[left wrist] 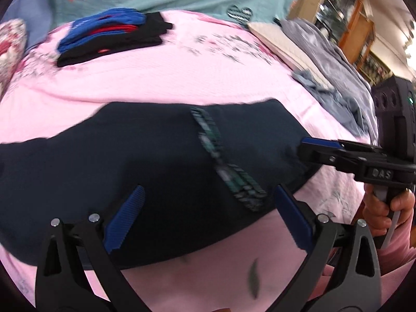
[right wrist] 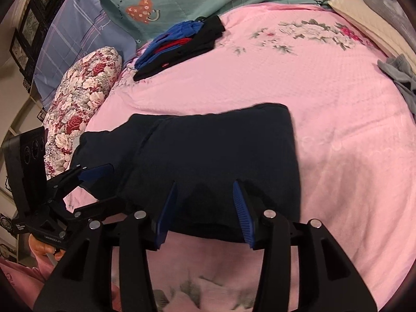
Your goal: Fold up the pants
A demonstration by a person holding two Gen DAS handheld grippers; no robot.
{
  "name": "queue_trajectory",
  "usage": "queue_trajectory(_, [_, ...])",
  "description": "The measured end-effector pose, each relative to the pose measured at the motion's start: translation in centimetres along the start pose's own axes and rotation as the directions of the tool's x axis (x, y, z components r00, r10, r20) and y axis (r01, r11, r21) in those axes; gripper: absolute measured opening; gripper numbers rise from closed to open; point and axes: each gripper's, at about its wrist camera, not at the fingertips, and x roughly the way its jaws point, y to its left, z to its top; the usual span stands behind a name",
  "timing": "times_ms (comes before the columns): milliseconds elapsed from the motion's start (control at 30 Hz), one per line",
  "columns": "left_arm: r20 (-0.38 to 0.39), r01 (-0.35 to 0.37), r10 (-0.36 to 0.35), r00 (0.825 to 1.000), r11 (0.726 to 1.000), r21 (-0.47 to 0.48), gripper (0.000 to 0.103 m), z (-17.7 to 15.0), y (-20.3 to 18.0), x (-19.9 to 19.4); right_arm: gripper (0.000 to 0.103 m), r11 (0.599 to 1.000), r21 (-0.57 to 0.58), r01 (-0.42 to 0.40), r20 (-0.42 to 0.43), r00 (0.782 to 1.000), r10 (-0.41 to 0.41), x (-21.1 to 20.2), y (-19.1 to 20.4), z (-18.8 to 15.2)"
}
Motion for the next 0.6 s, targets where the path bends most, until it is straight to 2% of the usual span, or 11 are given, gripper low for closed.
queue_trajectory(67, [0.026, -0.019, 0.02, 0.999, 0.998, -0.061, 0.101, 0.0, 2.3, -1.4, 0.047, 0.999, -0.046, -0.013, 0.011, 1.0, 0.014, 0.1, 1.9, 0.5])
queue_trajectory(133, [0.049, -0.053, 0.059, 0.997, 0.991, -0.124, 0.101, -0.3, 4.7, -2.9, 0.052, 0.995, -0.098, -0.033, 0.022, 0.999, 0.036, 0.5, 3.9, 0.8])
queue_trajectory(200, [0.071, -0.11, 0.127, 0.989, 0.973, -0.205, 0.101, -0.9, 7.8, -4.9, 0.053, 0.986, -0.157, -0.06, 0.027, 0.998, 0.065, 1.1, 6.1, 1.1])
queue_trajectory(300, [0.082, -0.187, 0.229, 0.97, 0.919, -0.346, 0.101, -2.5, 13.0, -7.9, 0.053, 0.956, -0.271, -0.109, -0.011, 0.994, 0.11, 3.0, 10.3, 1.3])
queue_trajectory(400, [0.072, -0.24, 0.313, 0.947, 0.837, -0.492, 0.101, -4.7, 18.1, -10.6, 0.053, 0.909, -0.381, -0.169, -0.075, 0.986, 0.151, 5.4, 14.8, 1.1])
queue_trajectory(500, [0.062, -0.251, 0.351, 0.934, 0.772, -0.584, 0.101, -6.8, 21.5, -12.4, 0.053, 0.843, -0.487, -0.226, -0.135, 0.974, 0.183, 7.8, 19.5, 0.8])
queue_trajectory(567, [0.058, -0.242, 0.355, 0.933, 0.737, -0.631, 0.101, -7.8, 23.0, -13.1, 0.053, 0.791, -0.56, -0.246, -0.161, 0.969, 0.187, 9.4, 22.5, 0.4])
queue_trajectory(600, [0.059, -0.235, 0.353, 0.934, 0.728, -0.644, 0.101, -8.1, 23.7, -13.3, 0.053, 0.759, -0.599, -0.253, -0.172, 0.967, 0.187, 10.3, 24.1, 0.1])
